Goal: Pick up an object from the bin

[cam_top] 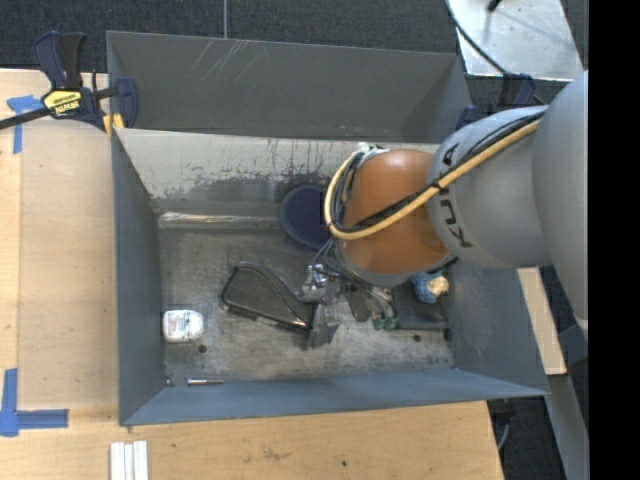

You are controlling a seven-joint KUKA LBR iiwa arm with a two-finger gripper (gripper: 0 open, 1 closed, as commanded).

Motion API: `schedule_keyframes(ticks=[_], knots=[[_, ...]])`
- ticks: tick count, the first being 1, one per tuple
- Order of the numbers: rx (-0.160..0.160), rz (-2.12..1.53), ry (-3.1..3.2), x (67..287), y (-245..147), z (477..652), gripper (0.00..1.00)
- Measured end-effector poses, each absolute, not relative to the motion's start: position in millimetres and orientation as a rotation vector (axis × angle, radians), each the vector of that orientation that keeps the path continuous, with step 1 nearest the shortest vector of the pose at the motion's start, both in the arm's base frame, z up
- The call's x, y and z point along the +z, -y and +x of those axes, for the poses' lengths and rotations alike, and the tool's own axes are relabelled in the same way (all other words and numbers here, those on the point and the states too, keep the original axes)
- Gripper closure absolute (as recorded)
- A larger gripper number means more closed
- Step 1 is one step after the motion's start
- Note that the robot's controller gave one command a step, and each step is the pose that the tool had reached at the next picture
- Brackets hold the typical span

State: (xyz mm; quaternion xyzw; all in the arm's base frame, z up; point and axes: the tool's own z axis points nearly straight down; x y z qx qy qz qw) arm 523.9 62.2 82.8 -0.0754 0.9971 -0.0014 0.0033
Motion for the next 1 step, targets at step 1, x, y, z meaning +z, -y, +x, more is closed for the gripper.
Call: schedule_keyframes(ticks=[1], knots=[[-0.002, -0.539, -3.092, 206.6, -70.3, 521.8, 1.00]])
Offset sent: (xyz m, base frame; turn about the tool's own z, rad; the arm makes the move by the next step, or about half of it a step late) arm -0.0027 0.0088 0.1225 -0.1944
